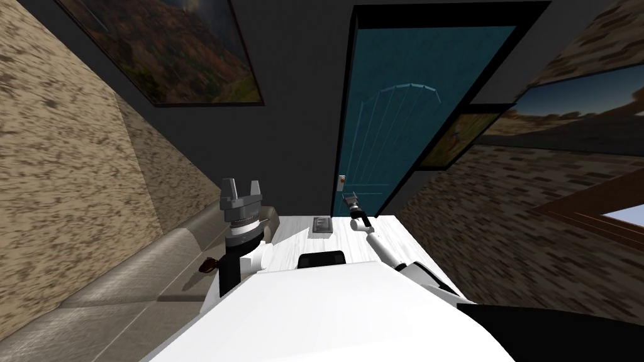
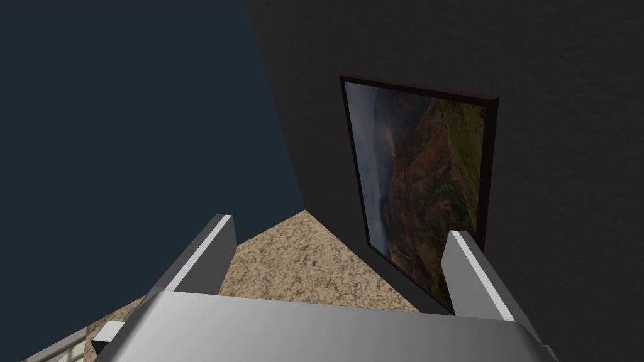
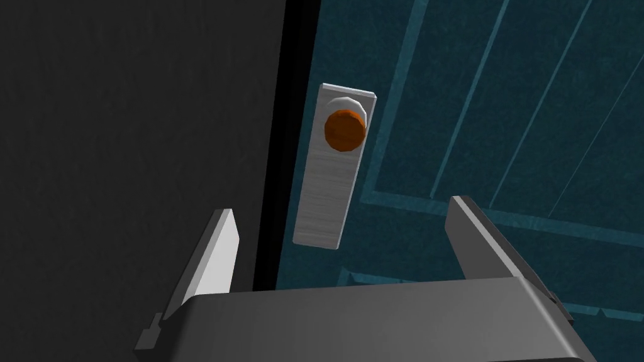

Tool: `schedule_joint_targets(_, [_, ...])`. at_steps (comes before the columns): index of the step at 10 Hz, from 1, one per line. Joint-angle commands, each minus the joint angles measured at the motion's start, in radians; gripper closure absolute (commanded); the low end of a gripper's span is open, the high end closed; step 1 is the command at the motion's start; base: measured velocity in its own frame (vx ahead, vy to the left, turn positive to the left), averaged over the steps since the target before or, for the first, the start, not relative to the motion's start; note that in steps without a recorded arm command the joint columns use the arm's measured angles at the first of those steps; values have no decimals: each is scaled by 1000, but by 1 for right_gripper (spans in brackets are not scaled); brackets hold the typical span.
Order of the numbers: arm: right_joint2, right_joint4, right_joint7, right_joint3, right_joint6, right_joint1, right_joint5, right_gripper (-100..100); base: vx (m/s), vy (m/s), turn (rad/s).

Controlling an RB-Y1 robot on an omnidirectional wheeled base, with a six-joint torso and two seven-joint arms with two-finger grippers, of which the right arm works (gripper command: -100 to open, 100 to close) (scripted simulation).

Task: Pull the door open

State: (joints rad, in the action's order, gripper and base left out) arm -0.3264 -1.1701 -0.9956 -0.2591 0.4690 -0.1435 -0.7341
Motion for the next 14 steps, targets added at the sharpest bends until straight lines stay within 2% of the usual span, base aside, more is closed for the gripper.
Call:
schedule_joint_targets(1, [-9, 30, -34, -7, 0, -16, -21, -100, 91, -4, 13])
schedule_joint_targets(12, [-57, 232, -227, -52, 2, -129, -151, -100, 84, 1, 9])
schedule_joint_targets(13, [-55, 213, -211, -46, -2, -119, -144, -100, 40, -2, 3])
schedule_joint_targets(14, [-63, 242, -214, -23, 6, -126, -154, -100, 58, -14, 286])
